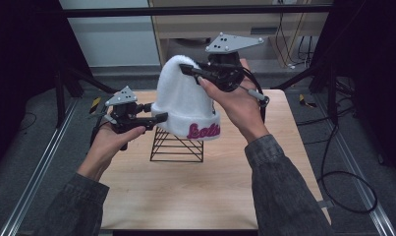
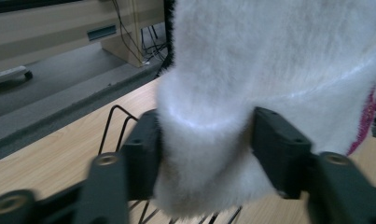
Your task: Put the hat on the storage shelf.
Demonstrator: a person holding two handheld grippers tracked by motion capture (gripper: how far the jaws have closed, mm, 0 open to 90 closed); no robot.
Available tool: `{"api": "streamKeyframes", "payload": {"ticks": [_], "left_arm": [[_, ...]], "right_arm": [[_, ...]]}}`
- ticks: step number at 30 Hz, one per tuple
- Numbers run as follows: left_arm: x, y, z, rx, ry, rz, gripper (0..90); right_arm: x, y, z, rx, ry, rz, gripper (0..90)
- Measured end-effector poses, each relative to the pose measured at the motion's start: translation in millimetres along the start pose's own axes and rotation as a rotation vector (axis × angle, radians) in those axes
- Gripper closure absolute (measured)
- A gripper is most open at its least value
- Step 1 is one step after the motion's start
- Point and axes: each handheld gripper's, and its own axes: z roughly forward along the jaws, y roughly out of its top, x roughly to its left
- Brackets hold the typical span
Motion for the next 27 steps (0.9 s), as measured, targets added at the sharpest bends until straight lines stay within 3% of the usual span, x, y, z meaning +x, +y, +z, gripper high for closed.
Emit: {"api": "streamKeyframes", "payload": {"ticks": [2,6,13,27], "left_arm": [[0.3,-0.7,-0.4,0.008,0.013,0.009,63.0],[-4.3,-0.2,-0.2,0.008,0.033,0.022,73.8],[-12.9,3.4,-0.5,-0.022,0.098,0.032,74.6],[-8.5,3.6,-1.6,-0.042,0.143,0.023,74.6]], "right_arm": [[-2.1,-2.1,2.8,-0.002,0.009,0.003,83.0],[-5.5,-4.2,4.0,-0.004,0.008,0.006,83.0],[-15.1,-7.6,4.6,-0.002,-0.013,0.008,83.0],[-32.7,-21.6,19.1,0.023,-0.035,0.027,82.8]]}}
